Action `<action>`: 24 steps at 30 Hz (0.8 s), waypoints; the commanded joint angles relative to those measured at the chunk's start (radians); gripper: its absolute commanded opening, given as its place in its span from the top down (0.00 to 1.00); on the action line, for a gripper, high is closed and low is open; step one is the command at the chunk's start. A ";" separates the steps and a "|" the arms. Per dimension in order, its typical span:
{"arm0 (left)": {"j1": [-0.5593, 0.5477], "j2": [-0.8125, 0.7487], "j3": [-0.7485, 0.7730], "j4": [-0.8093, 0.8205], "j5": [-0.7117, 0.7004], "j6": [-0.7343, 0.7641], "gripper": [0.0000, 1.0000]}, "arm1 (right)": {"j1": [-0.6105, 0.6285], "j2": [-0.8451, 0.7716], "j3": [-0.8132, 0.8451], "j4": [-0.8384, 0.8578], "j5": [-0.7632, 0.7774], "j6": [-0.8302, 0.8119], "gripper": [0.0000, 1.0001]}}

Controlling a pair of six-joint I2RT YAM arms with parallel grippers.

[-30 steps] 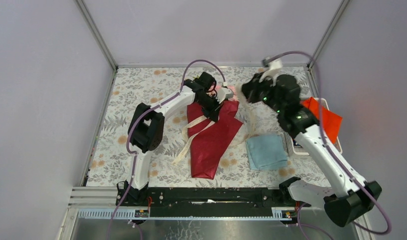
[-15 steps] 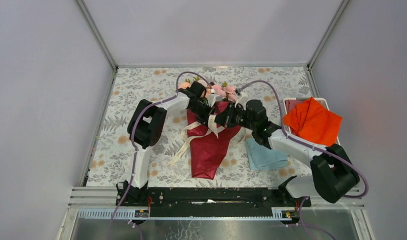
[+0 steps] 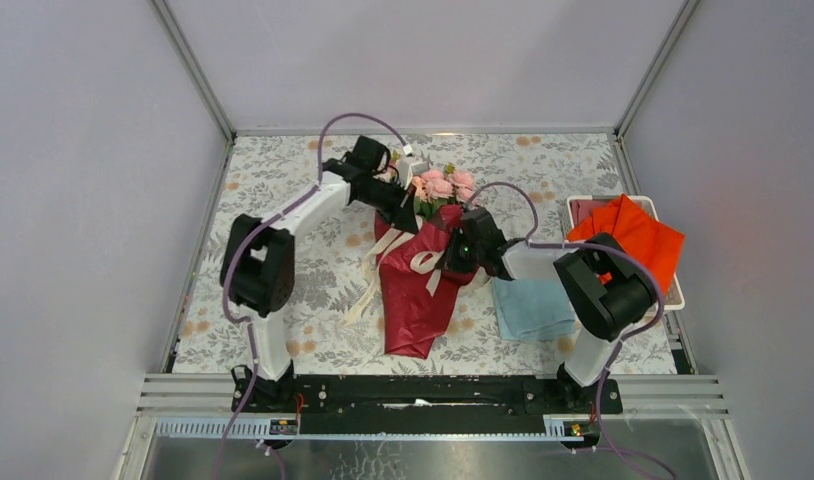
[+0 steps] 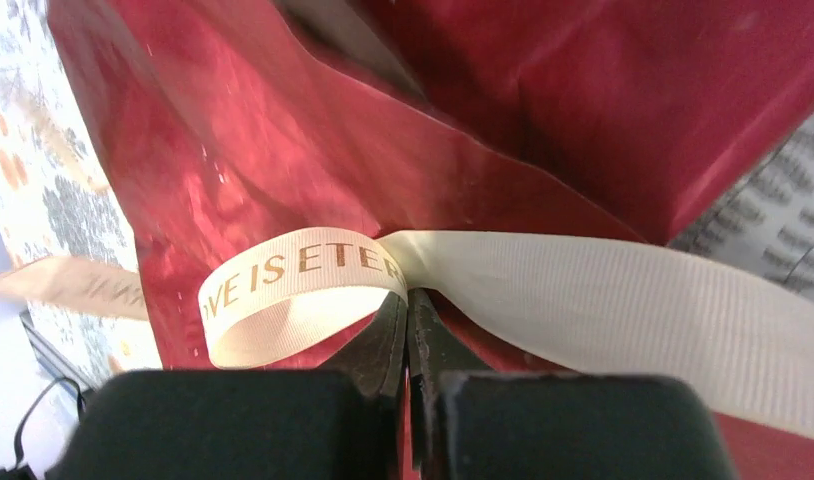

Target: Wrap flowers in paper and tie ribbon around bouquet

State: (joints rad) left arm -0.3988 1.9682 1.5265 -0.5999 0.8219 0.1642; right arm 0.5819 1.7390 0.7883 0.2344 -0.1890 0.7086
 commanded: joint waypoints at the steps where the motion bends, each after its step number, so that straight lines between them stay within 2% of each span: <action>1: -0.032 -0.144 0.075 -0.227 0.039 0.251 1.00 | -0.040 0.051 0.091 -0.045 0.037 -0.011 1.00; 5: -0.123 -0.181 0.123 -0.507 0.043 0.459 1.00 | -0.054 0.067 0.157 -0.035 -0.033 -0.055 1.00; 11: -0.310 -0.179 0.139 -0.687 0.048 0.666 1.00 | -0.053 0.091 0.261 -0.023 -0.179 -0.132 1.00; 14: -0.362 -0.157 0.175 -0.701 0.035 0.726 1.00 | -0.056 0.099 0.291 -0.010 -0.246 -0.145 1.00; 16: -0.365 -0.136 0.212 -0.670 0.019 0.719 1.00 | -0.057 0.101 0.308 -0.018 -0.280 -0.162 0.93; 20: -0.342 -0.129 0.182 -0.495 -0.078 0.619 1.00 | -0.074 0.062 0.336 -0.098 -0.327 -0.221 0.70; 24: -0.257 -0.106 0.135 -0.363 -0.031 0.565 1.00 | -0.134 -0.005 0.321 -0.118 -0.431 -0.237 0.53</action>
State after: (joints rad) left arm -0.7330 1.8336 1.6878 -1.1267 0.7898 0.7799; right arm 0.5076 1.8259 1.0851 0.1520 -0.4934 0.5255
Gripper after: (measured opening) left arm 0.006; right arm 0.417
